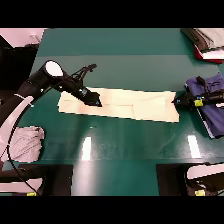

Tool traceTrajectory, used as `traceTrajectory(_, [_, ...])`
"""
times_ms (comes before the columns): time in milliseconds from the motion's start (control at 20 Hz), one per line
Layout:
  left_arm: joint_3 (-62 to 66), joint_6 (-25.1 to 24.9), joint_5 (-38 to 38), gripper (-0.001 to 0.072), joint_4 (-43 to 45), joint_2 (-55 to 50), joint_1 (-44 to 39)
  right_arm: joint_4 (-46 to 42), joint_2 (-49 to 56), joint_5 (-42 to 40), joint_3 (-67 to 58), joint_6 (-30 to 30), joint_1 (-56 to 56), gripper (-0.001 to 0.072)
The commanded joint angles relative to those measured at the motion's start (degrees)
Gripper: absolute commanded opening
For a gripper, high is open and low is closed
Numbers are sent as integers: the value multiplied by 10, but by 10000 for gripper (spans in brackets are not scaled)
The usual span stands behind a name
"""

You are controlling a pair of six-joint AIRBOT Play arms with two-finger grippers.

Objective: Fold the shirts.

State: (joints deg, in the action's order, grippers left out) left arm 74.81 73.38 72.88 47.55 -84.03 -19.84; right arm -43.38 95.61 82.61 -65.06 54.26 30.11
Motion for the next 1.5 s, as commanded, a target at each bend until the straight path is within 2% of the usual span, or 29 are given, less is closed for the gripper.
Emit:
traceTrajectory(0, [1, 7, -24, 33, 0, 0, -14, 19, 27, 24, -6, -23, -13, 653])
traceTrajectory(150, [0, 8, -35, 33, 0, 0, -14, 18, 26, 24, -7, -23, -40, 645])
traceTrajectory(300, [0, 15, -41, 33, 0, 0, -14, 19, 26, 13, -7, -23, -75, 550])
traceTrajectory(450, [0, 17, -46, 33, 4, 0, -14, 19, 26, -5, -7, -23, -100, 344])
traceTrajectory(550, [0, 17, -46, 33, 5, 0, -14, 19, 26, -6, -7, -23, -111, 152])
traceTrajectory(600, [0, 17, -50, 33, 5, 0, -14, 19, 26, -5, -7, -23, -111, 34])
traceTrajectory(850, [1, 58, -74, 31, 7, -21, -16, 19, -19, -5, -7, -6, -109, 15])
traceTrajectory(1000, [3, 58, -111, 31, 6, -62, -28, 19, -75, 7, -27, 73, -118, 14])
traceTrajectory(1200, [68, 58, -121, 32, -2, -140, -43, 18, -125, 55, -133, 141, -169, 14])
traceTrajectory(1450, [188, 64, -148, 32, -7, -226, -70, 16, -144, 60, -282, 211, -273, 14])
